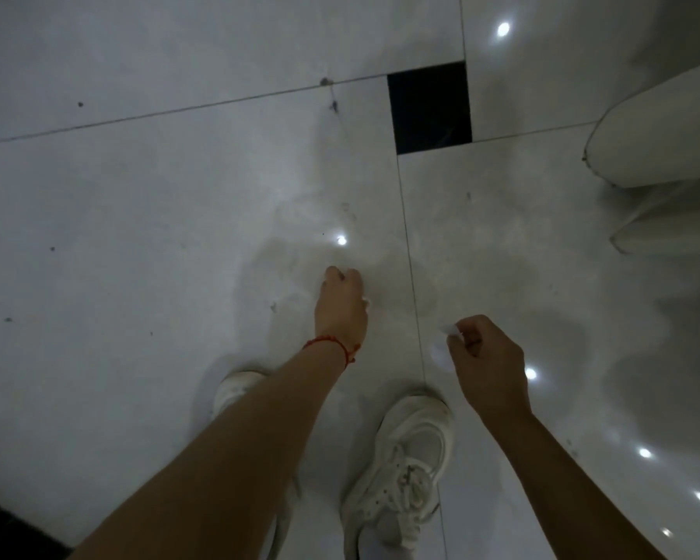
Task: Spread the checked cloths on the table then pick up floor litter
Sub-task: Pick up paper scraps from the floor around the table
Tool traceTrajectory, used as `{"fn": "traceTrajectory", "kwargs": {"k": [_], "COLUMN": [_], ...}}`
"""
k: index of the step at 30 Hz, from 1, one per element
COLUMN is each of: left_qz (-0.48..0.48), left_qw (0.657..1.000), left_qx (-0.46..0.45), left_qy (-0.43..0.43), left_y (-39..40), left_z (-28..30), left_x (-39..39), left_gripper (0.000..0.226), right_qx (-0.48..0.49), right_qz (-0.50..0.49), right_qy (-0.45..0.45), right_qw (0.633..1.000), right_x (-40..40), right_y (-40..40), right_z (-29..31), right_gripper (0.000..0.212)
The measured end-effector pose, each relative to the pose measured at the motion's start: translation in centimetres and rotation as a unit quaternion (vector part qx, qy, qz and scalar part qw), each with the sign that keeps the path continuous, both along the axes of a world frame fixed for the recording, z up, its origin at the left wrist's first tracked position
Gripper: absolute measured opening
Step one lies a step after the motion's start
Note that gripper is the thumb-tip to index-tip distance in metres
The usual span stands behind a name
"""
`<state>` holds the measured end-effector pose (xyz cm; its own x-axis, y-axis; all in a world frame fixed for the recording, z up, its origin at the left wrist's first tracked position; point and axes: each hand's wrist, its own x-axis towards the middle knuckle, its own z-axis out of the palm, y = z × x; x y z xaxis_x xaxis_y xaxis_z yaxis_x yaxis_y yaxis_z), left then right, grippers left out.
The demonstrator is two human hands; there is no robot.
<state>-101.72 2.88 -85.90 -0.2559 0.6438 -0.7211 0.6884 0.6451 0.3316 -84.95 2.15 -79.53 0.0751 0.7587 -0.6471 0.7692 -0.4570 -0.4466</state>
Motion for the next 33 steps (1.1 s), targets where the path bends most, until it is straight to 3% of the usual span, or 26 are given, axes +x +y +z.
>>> {"fn": "traceTrajectory", "kwargs": {"k": [2,6,9,13,23,33], "left_qz": [0.04,0.216,0.285,0.341,0.282,0.132], "left_qw": [0.999,0.974,0.951,0.923,0.919,0.948], "left_qx": [-0.01,0.015,0.045,0.092,0.181,0.202], "left_qy": [-0.02,-0.072,-0.108,-0.149,-0.206,-0.209], "left_y": [0.1,1.0,1.4,1.7,3.0,-0.7], "left_z": [0.4,4.3,9.2,17.3,43.3,63.2], "left_x": [-0.8,-2.7,-4.5,-6.9,-10.2,-10.2], "left_gripper": [0.017,0.005,0.025,0.029,0.024,0.021], "right_qx": [-0.005,0.0,0.005,0.03,0.164,0.208], "right_qz": [-0.01,-0.023,-0.034,-0.043,-0.146,-0.342], "right_qy": [-0.001,-0.001,0.006,0.028,0.094,0.112], "right_qw": [1.0,1.0,0.999,0.998,0.971,0.91], "right_x": [0.0,-0.8,-1.8,-3.4,-5.8,-4.8], "right_y": [0.0,0.7,1.6,3.1,3.9,-5.8], "right_z": [0.4,3.2,6.8,13.6,37.4,57.2], "right_gripper": [0.009,0.012,0.011,0.012,0.013,0.017]}}
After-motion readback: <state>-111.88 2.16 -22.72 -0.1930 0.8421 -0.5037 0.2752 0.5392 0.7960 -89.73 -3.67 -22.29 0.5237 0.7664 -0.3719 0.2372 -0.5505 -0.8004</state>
